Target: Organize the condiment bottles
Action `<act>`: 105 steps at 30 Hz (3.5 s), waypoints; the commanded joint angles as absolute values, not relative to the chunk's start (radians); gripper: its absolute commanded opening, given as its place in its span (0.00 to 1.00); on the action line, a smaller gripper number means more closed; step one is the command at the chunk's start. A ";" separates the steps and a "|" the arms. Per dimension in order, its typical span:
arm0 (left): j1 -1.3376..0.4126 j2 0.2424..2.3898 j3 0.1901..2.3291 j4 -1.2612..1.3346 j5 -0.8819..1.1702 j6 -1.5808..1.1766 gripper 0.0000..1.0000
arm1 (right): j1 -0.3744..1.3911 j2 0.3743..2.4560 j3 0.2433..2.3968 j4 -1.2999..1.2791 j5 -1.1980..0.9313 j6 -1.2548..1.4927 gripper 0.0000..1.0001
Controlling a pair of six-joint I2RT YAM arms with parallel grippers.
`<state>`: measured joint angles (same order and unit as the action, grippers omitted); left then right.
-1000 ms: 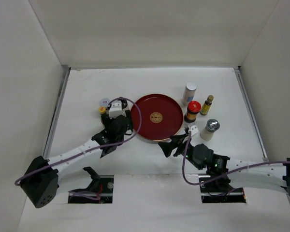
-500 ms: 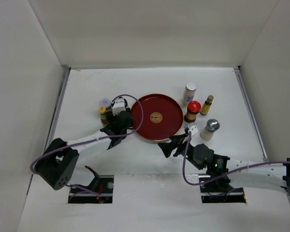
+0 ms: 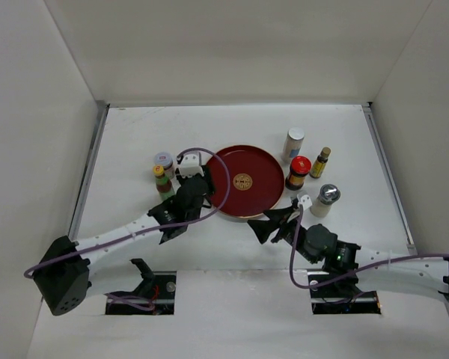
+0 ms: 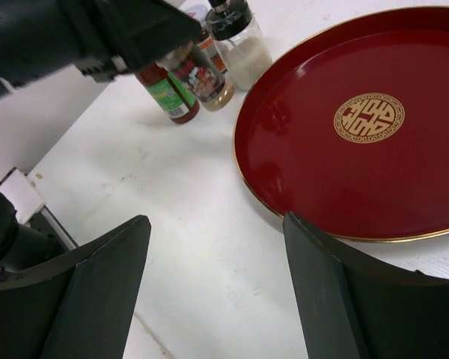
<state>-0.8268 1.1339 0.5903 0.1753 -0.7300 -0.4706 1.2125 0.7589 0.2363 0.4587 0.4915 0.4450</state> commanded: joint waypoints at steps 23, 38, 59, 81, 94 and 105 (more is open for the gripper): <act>-0.682 1.994 1.342 0.385 -0.486 -0.322 0.27 | 1.191 0.695 0.210 0.492 0.471 0.445 0.40; -0.706 1.932 1.264 0.408 -0.494 -0.334 0.73 | 1.191 0.686 0.209 0.494 0.480 0.439 0.46; -0.624 1.298 0.701 0.272 -0.680 -0.410 0.77 | 1.197 0.706 0.215 0.503 0.472 0.433 0.75; -0.539 1.527 0.873 0.310 -0.698 -0.410 0.35 | 1.197 0.727 0.216 0.512 0.472 0.428 0.80; -0.683 1.495 0.894 0.413 -0.677 -0.377 0.33 | 1.197 0.721 0.210 0.514 0.477 0.434 0.80; -0.700 1.752 1.051 0.460 -0.638 -0.377 0.40 | 1.197 0.727 0.212 0.514 0.480 0.431 0.80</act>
<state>-0.7013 1.7573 0.9890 0.3557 -0.6422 -0.3714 1.1923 0.7280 0.2050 0.4576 0.4854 0.4374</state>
